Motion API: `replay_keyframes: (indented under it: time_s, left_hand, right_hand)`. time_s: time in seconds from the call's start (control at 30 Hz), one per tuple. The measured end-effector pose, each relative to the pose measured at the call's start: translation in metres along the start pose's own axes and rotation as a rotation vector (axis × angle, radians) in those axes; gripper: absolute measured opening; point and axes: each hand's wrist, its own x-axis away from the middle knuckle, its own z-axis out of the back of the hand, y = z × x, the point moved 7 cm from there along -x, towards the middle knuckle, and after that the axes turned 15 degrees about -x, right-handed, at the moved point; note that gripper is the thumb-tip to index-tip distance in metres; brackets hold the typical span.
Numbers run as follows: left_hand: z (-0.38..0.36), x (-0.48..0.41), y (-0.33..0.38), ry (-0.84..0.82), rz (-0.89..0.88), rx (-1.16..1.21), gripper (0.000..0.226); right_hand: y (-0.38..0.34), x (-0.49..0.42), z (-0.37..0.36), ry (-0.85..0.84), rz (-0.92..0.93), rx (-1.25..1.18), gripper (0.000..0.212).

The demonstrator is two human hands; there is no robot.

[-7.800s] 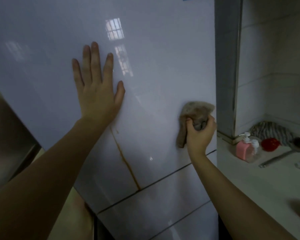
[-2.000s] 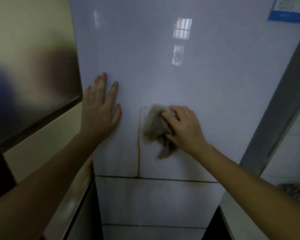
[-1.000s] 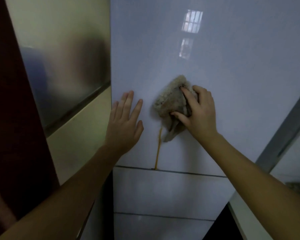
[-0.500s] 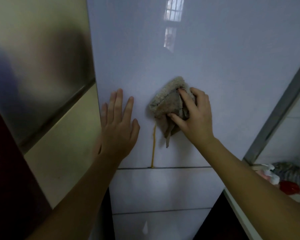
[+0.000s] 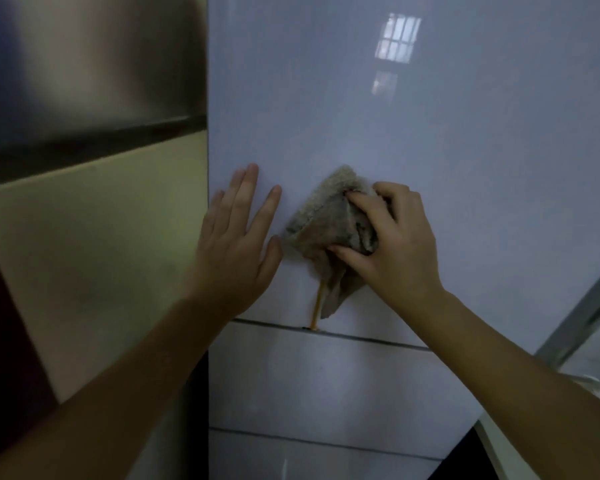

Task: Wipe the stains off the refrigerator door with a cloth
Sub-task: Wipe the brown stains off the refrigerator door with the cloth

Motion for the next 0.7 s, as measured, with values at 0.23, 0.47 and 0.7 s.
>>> replay_keyframes:
  time_s: [0.23,0.47,0.7]
  left_hand:
    - [-0.015,0.037,0.000,-0.020,0.031,-0.005,0.063]
    - [-0.025,0.045,-0.003,-0.035,-0.024,-0.056,0.066]
    - [-0.021,0.047,-0.003,-0.056,-0.015,-0.040,0.066]
  right_hand:
    - [0.001,0.008,-0.005,0.060,0.007,-0.027,0.059]
    - [-0.002,0.026,-0.026,0.131,-0.032,-0.043,0.052]
    - [0.014,0.066,-0.017,0.129,-0.146,-0.085,0.055]
